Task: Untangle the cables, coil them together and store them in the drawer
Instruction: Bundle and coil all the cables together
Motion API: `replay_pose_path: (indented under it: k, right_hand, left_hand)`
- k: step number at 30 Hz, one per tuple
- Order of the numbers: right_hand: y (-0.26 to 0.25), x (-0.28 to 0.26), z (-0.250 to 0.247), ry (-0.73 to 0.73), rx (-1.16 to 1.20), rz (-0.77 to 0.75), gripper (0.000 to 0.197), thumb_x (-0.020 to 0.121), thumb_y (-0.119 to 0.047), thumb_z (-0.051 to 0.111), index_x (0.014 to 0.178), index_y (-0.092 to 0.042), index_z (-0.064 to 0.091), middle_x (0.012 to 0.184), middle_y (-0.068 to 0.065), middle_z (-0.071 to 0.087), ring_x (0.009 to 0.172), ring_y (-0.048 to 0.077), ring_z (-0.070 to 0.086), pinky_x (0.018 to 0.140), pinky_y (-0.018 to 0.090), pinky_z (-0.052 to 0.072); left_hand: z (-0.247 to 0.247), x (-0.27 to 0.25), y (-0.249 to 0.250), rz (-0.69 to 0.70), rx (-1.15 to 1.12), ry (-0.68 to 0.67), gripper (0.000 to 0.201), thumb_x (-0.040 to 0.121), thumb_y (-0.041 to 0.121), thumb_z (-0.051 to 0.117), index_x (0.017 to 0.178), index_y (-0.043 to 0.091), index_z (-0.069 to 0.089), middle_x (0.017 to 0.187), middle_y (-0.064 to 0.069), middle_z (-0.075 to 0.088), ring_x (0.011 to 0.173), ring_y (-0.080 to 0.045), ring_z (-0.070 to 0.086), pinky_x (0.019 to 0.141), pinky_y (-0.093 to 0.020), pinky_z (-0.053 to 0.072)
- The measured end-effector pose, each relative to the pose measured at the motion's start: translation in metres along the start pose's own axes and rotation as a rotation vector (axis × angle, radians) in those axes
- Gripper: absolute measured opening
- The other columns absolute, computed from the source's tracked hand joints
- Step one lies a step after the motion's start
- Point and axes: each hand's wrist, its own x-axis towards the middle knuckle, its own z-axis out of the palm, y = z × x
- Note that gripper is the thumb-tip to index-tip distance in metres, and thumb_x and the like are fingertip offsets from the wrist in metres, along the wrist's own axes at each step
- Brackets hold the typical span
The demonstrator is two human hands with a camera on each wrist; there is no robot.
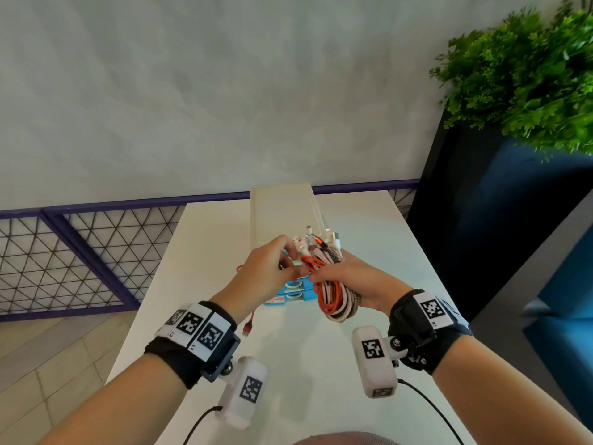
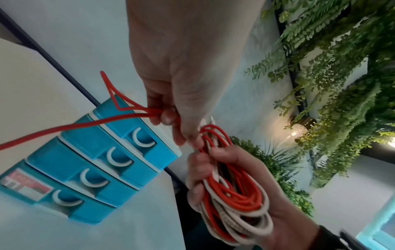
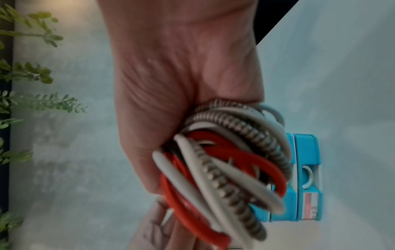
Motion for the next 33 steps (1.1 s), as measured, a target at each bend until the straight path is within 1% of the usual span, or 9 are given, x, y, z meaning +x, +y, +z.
replay_pose_path:
  k: [3, 6, 9, 11, 14, 21, 25, 29, 33]
  right_hand:
    - [0.003, 0.001, -0.013, 0.089, -0.023, -0.009, 0.022, 0.083, -0.002, 0.066, 0.104, -0.005, 0.059, 0.072, 0.008, 0.066, 0.063, 0.015, 0.064, 0.061, 0.027, 0.053]
    - [0.007, 0.003, -0.028, 0.2, -0.058, 0.009, 0.029, 0.084, -0.006, 0.067, 0.111, -0.004, 0.056, 0.072, 0.006, 0.066, 0.061, 0.012, 0.065, 0.059, 0.025, 0.053]
    - [0.01, 0.006, -0.032, 0.29, -0.143, 0.005, 0.031, 0.084, -0.012, 0.067, 0.112, -0.012, 0.054, 0.076, 0.004, 0.067, 0.061, 0.009, 0.066, 0.059, 0.023, 0.053]
    - [0.011, 0.009, -0.028, 0.333, -0.195, -0.021, 0.033, 0.084, -0.019, 0.069, 0.112, -0.017, 0.053, 0.08, 0.003, 0.068, 0.062, 0.007, 0.067, 0.061, 0.022, 0.052]
    - [0.01, 0.011, -0.02, 0.354, -0.179, -0.071, 0.033, 0.084, -0.031, 0.072, 0.109, -0.022, 0.053, 0.081, 0.0, 0.067, 0.064, 0.005, 0.066, 0.06, 0.02, 0.051]
    - [0.012, 0.014, 0.006, 0.169, 0.083, -0.161, 0.058, 0.079, -0.061, 0.067, 0.127, -0.031, 0.054, 0.119, 0.001, 0.069, 0.106, 0.02, 0.068, 0.093, 0.042, 0.051]
    - [0.011, 0.015, 0.015, 0.101, 0.135, -0.143, 0.052, 0.077, -0.046, 0.076, 0.12, -0.019, 0.061, 0.112, 0.013, 0.071, 0.102, 0.029, 0.069, 0.092, 0.046, 0.053]
    - [0.008, 0.014, 0.014, 0.17, 0.061, -0.118, 0.033, 0.076, -0.018, 0.076, 0.106, -0.011, 0.064, 0.091, 0.016, 0.072, 0.082, 0.03, 0.072, 0.076, 0.045, 0.058]
    - [0.006, 0.017, 0.001, 0.433, -0.005, -0.129, 0.018, 0.08, -0.01, 0.065, 0.098, -0.011, 0.062, 0.082, 0.011, 0.069, 0.077, 0.025, 0.07, 0.07, 0.038, 0.058]
  left_hand:
    - [-0.007, 0.002, -0.011, -0.018, 0.035, -0.132, 0.022, 0.092, 0.031, 0.058, 0.076, 0.019, 0.066, 0.058, 0.007, 0.06, 0.048, 0.001, 0.048, 0.051, -0.014, 0.034]
    - [-0.013, 0.002, -0.024, -0.177, -0.103, -0.253, 0.033, 0.098, 0.023, 0.047, 0.074, 0.019, 0.068, 0.057, 0.008, 0.055, 0.048, -0.001, 0.046, 0.055, -0.015, 0.038]
    - [-0.018, -0.002, -0.025, -0.339, -0.286, -0.432, 0.026, 0.099, 0.011, 0.043, 0.086, 0.011, 0.066, 0.065, 0.003, 0.064, 0.054, -0.002, 0.057, 0.054, -0.01, 0.044]
    - [-0.018, -0.005, -0.018, -0.454, -0.497, -0.518, 0.02, 0.098, 0.006, 0.046, 0.092, 0.008, 0.065, 0.072, 0.0, 0.069, 0.065, -0.005, 0.067, 0.066, -0.013, 0.053]
    - [-0.017, -0.004, -0.01, -0.526, -0.697, -0.455, 0.013, 0.093, 0.01, 0.056, 0.09, 0.013, 0.068, 0.076, 0.001, 0.074, 0.072, -0.008, 0.071, 0.077, -0.022, 0.055]
    - [-0.006, -0.002, 0.007, -0.469, -0.751, -0.319, 0.004, 0.08, 0.021, 0.072, 0.084, 0.02, 0.071, 0.075, 0.004, 0.073, 0.061, -0.008, 0.064, 0.057, -0.017, 0.053]
    - [0.003, -0.001, 0.015, -0.378, -0.64, -0.314, 0.007, 0.081, 0.015, 0.072, 0.088, 0.013, 0.072, 0.068, 0.004, 0.067, 0.053, -0.005, 0.058, 0.06, -0.019, 0.052]
    - [0.004, -0.004, 0.018, -0.334, -0.537, -0.367, 0.023, 0.088, 0.021, 0.066, 0.106, 0.007, 0.065, 0.07, 0.005, 0.067, 0.05, -0.005, 0.057, 0.057, -0.018, 0.051]
    - [0.01, -0.012, 0.019, -0.302, -0.423, -0.305, 0.027, 0.098, 0.034, 0.047, 0.086, 0.011, 0.054, 0.069, 0.0, 0.054, 0.042, -0.008, 0.037, 0.048, -0.02, 0.038]
